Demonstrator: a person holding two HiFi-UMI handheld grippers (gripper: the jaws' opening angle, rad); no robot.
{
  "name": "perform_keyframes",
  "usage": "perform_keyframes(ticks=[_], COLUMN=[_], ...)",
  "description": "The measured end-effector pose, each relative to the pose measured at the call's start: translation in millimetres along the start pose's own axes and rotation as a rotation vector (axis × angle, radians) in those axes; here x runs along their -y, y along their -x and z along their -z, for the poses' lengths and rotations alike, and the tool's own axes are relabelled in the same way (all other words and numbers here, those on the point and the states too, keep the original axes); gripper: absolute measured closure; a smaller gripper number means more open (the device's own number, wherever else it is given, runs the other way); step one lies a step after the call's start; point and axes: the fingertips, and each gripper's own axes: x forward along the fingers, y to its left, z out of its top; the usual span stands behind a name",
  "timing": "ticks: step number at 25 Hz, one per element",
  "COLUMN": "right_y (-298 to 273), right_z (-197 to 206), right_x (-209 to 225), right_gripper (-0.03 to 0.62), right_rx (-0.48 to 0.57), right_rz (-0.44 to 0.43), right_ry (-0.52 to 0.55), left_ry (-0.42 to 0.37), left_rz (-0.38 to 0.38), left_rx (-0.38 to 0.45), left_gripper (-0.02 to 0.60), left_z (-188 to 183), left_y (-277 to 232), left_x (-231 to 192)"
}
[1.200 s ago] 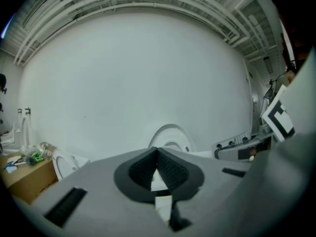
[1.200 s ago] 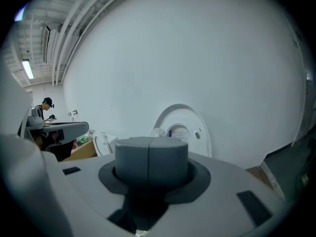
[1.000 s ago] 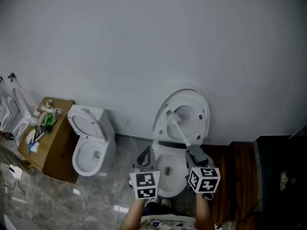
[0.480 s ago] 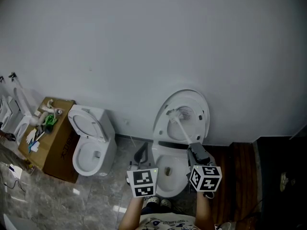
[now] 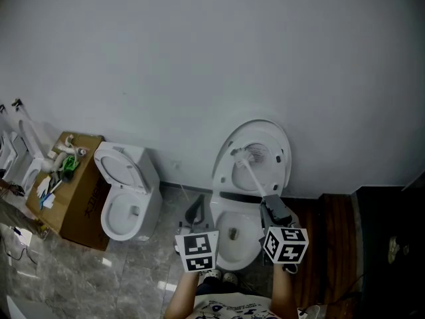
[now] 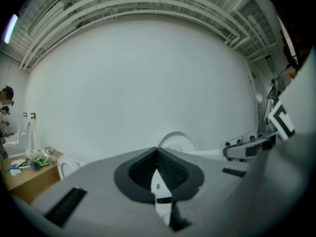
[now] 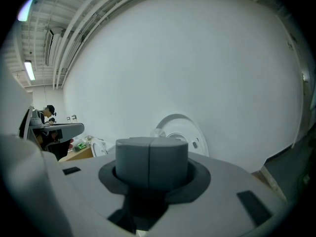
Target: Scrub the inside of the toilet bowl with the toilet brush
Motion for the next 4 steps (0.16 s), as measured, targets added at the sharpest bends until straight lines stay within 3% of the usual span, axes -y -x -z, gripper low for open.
perform_keyframes(ticks=[4], right_y=[-5.4], right_z=[-0.1], right_x=[0.9], right_gripper=[0.430], right_rx=[-0.005], right_rz=[-0.005], right_ry=[0.000], left_ry=[-0.002], left_rz=[0.000], left_rx=[0.003], left_gripper=[0.580], left_z=[-0.8], left_y=[-3.9], left_x=[-0.7])
